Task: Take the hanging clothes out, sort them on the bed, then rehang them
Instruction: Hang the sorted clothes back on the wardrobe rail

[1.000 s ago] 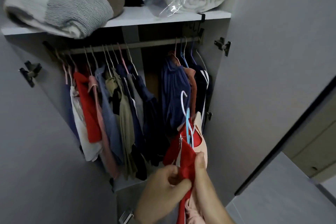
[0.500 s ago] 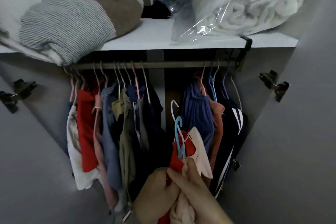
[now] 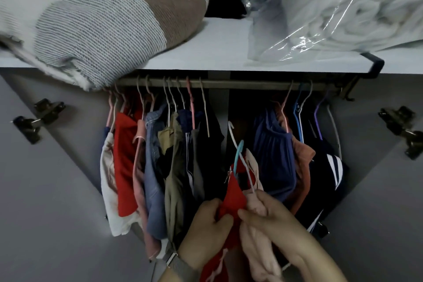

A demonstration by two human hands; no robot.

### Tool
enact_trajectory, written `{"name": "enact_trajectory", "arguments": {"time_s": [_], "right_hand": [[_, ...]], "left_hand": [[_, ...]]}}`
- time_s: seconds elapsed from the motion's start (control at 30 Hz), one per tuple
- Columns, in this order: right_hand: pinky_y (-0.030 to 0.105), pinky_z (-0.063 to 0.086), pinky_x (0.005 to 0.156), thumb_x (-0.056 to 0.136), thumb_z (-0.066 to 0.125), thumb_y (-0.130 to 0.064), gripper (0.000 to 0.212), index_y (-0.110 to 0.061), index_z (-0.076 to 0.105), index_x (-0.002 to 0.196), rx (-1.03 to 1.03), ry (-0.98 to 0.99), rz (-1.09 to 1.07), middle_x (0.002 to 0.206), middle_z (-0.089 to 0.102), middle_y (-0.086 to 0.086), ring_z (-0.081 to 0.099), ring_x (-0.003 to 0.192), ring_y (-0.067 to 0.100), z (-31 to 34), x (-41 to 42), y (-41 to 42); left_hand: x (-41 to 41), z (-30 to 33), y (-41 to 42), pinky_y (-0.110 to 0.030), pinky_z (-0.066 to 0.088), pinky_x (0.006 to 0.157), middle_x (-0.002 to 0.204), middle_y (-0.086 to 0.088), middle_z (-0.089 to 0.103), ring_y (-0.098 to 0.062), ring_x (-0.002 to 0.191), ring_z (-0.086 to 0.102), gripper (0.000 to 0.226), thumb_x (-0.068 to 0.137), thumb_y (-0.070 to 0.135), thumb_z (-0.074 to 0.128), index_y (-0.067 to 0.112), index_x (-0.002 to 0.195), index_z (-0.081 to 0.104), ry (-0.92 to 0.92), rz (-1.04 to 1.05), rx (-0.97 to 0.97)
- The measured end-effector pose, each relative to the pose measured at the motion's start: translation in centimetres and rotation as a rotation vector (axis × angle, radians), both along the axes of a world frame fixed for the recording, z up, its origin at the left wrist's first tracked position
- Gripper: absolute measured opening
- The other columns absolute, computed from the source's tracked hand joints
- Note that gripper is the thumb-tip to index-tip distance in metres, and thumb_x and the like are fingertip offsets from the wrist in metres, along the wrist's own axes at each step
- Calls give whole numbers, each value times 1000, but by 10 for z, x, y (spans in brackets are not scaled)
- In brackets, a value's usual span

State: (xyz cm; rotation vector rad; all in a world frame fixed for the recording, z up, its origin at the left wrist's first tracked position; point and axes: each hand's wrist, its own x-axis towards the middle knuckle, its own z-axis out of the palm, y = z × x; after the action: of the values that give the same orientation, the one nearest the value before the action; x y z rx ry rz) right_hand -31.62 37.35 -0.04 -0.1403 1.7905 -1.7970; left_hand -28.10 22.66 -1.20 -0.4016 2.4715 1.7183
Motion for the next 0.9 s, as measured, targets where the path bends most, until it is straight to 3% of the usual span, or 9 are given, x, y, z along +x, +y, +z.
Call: {"name": "enact_trajectory", "arguments": {"time_s": [0.13, 0.23, 0.3, 0.4, 0.5, 0.6, 0.67, 0.77, 0.9], "right_hand": [[21, 54, 66, 92, 55, 0, 13, -6, 66, 96, 56, 68, -142, 87, 73, 11, 69, 76, 15, -1, -14, 2], [17, 51, 56, 93, 53, -2, 12, -1, 65, 92, 46, 90, -215, 74, 71, 5, 67, 66, 12, -1, -22, -5], [15, 50, 58, 94, 53, -5, 13, -2, 66, 93, 84, 128, -215, 75, 71, 3, 68, 69, 10, 0, -29, -11], [16, 52, 65, 95, 54, -10, 14, -5, 67, 96, 220, 134, -160, 87, 73, 6, 69, 81, 12, 1, -42, -14], [23, 53, 73, 96, 53, -13, 11, -9, 63, 94, 371, 77, -7, 93, 71, 9, 67, 85, 16, 6, -58, -11], [31, 51, 80, 96, 53, -15, 14, -12, 65, 93, 441, 78, -87, 93, 70, 10, 66, 91, 23, 12, -70, -6], [33, 52, 79, 95, 55, -17, 13, -13, 68, 95, 396, 70, -230, 85, 72, 5, 66, 87, 21, 13, -71, -2], [28, 51, 63, 90, 60, -14, 7, -13, 67, 88, 229, -7, -405, 61, 71, -3, 67, 70, 19, 10, -62, 2], [38, 55, 80, 91, 53, -4, 20, -5, 70, 101, 136, -10, -548, 85, 73, 17, 70, 81, 32, -3, -56, 11]], "left_hand": [[-8, 5, -3, -33, 49, 74, 99, -20, 60, -20, 76, 59, 43, 66, 29, 48, 0, 94, 59, -18, 3, 49], [-13, 11, -7, -24, 50, 67, 101, -15, 62, -17, 78, 62, 15, 82, 18, 56, 9, 92, 62, -28, -8, 120], [-19, 14, -15, -19, 51, 64, 99, -13, 65, -15, 77, 64, 11, 87, 9, 56, 16, 90, 64, -22, 7, 194], [-25, 24, -28, -23, 52, 68, 91, -11, 69, -15, 76, 66, 14, 87, 5, 57, 16, 89, 65, 5, 35, 257], [-30, 32, -43, -29, 54, 73, 86, -9, 71, -19, 76, 67, 17, 86, 1, 57, 15, 88, 66, 12, 98, 338], [-36, 35, -55, -42, 54, 85, 94, -12, 71, -29, 88, 67, 18, 87, 3, 57, 13, 99, 66, -5, 181, 378], [-40, 35, -58, -44, 53, 87, 96, -14, 71, -31, 90, 67, 19, 87, 4, 57, 14, 100, 66, -8, 195, 366], [-45, 38, -51, -43, 52, 84, 99, -19, 68, -31, 88, 65, 16, 87, 2, 55, 13, 94, 64, -7, 134, 353], [-69, 49, -42, -39, 54, 83, 102, -16, 68, -30, 92, 66, 15, 87, 5, 57, 10, 99, 64, 16, 64, 326]]}}
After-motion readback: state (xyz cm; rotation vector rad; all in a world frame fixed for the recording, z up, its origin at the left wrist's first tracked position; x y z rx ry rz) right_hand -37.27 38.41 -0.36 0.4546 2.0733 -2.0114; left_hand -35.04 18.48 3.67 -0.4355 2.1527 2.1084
